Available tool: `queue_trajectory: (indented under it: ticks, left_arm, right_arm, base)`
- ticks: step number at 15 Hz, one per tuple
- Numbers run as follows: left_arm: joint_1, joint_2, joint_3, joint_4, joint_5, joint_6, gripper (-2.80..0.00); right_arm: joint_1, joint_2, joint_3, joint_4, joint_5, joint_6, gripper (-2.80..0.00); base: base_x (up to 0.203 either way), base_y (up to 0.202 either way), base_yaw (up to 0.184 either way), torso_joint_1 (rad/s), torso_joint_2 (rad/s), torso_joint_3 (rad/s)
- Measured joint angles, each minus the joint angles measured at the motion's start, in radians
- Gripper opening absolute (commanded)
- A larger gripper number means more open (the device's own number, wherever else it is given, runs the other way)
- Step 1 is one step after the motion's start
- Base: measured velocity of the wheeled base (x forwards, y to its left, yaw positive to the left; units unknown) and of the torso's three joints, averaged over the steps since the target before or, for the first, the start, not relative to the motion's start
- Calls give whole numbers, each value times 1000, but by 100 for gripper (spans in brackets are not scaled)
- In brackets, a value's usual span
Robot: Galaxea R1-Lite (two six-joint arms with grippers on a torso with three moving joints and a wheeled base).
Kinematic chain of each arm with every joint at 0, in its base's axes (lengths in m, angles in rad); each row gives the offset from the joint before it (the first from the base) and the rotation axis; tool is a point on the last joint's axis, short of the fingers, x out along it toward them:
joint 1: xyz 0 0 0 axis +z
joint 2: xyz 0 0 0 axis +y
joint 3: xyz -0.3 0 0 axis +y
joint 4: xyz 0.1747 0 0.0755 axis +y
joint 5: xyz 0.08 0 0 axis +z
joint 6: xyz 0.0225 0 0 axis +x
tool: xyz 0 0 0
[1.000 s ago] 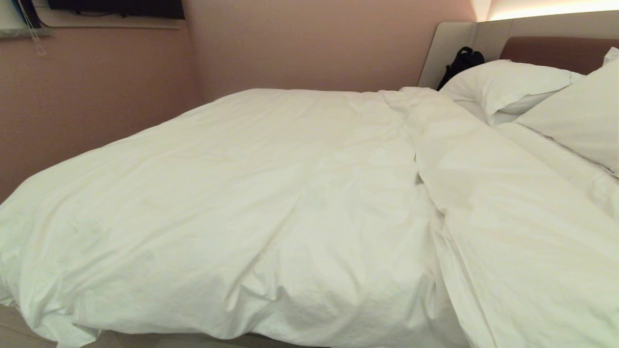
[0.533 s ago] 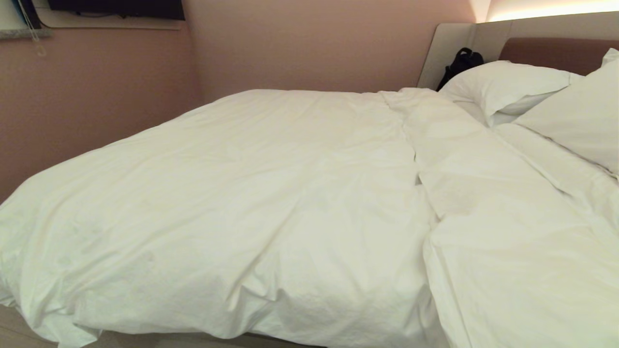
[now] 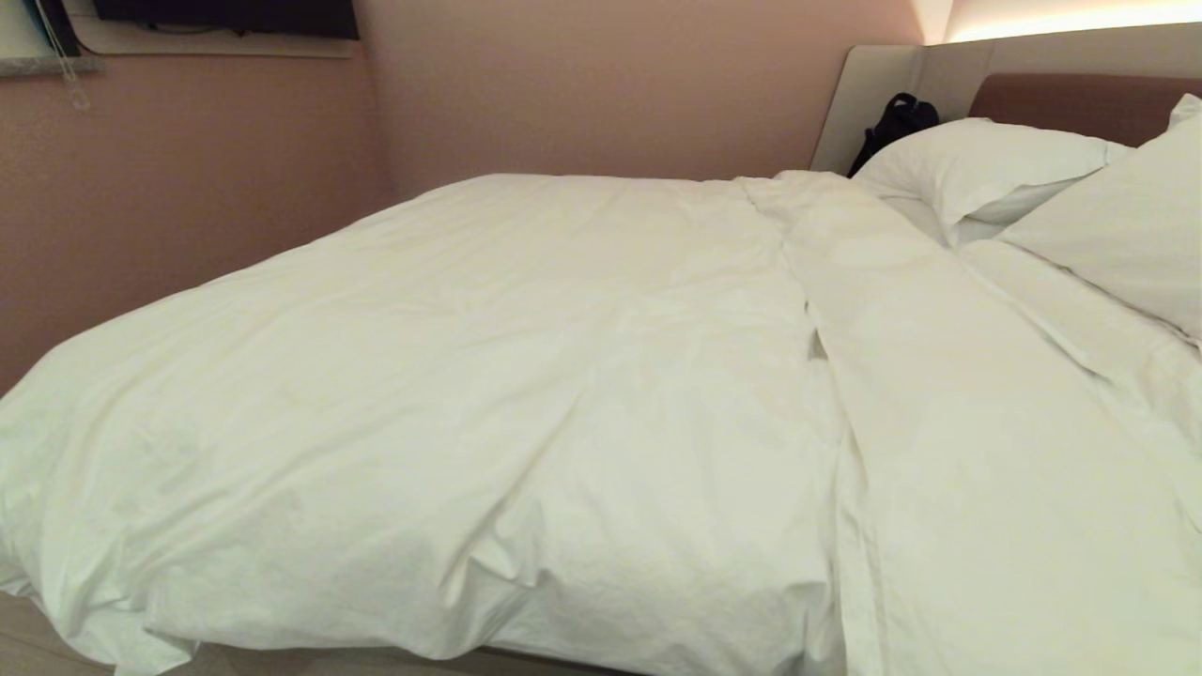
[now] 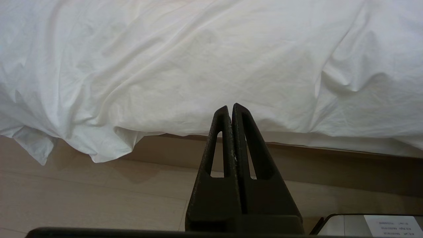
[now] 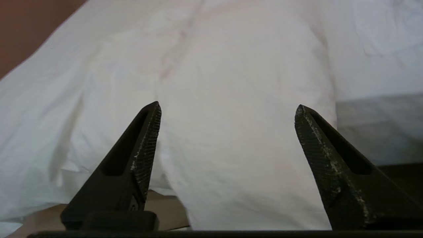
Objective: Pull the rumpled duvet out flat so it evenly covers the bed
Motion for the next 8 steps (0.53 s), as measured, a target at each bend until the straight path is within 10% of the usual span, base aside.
queue_trajectory:
  ticks: [4,5,8]
  left_arm:
    - [0,0,0,0,0,0,-280]
    - [0,0,0,0,0,0,-280]
    - [0,0,0,0,0,0,-280]
  right_arm:
    - [3,64,-89,0,35,-37,0]
    - [3,89,-95,-1,52,-46,-280]
    - [5,198,-111,-21,135,-53,-280]
  base:
    - [0,0,0,0,0,0]
    - [0,0,0,0,0,0]
    - [0,0,0,0,0,0]
